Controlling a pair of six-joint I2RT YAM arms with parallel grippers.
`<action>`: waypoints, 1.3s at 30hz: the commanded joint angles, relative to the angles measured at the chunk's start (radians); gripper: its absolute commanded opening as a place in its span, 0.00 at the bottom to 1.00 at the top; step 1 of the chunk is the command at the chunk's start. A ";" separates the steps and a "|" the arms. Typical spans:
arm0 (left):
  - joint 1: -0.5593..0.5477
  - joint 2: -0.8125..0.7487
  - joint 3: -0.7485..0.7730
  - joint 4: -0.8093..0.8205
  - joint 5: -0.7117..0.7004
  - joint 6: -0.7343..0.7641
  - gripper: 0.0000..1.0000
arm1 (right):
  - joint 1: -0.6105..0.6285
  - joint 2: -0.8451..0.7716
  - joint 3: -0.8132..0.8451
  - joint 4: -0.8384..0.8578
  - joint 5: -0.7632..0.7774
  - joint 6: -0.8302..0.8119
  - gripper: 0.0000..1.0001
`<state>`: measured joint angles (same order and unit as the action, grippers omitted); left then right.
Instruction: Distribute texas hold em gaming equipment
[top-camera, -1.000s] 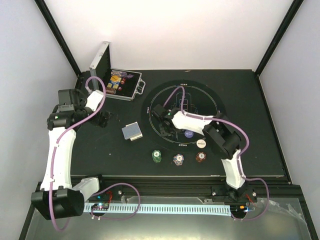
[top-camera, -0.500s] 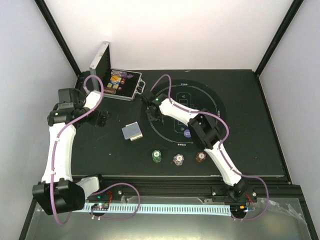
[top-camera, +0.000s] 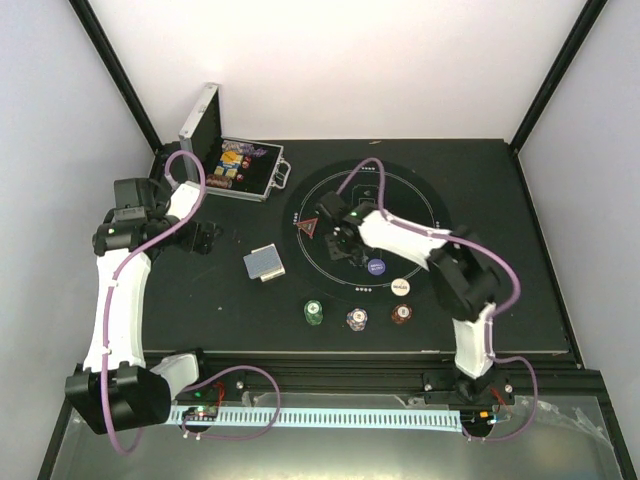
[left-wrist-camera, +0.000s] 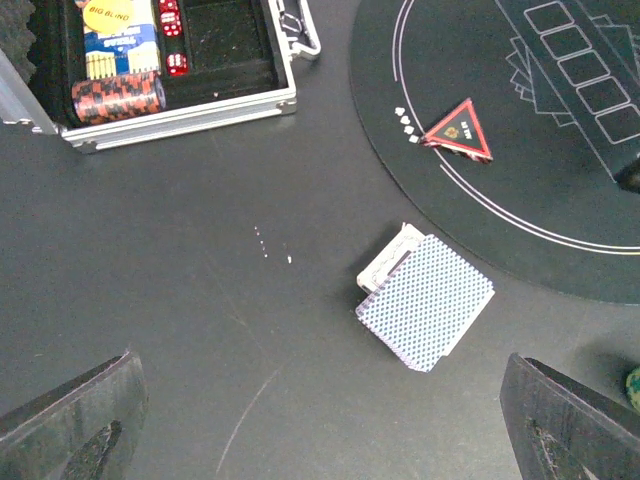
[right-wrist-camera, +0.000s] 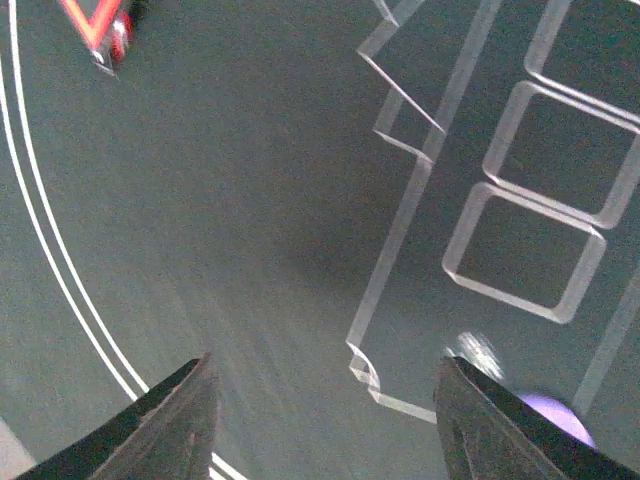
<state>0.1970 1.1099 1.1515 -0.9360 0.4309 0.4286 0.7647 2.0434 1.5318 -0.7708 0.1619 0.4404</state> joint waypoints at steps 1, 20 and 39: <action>0.007 -0.027 0.023 -0.024 0.055 -0.020 0.99 | -0.015 -0.189 -0.249 0.088 0.026 0.073 0.63; 0.009 -0.038 0.031 -0.034 0.105 -0.038 0.99 | -0.073 -0.313 -0.556 0.166 0.006 0.095 0.50; 0.009 -0.031 0.032 -0.031 0.133 -0.031 0.99 | -0.198 -0.054 -0.249 0.115 0.081 0.013 0.25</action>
<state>0.1974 1.0920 1.1515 -0.9531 0.5247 0.4065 0.6189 1.8854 1.1946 -0.7071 0.1375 0.4759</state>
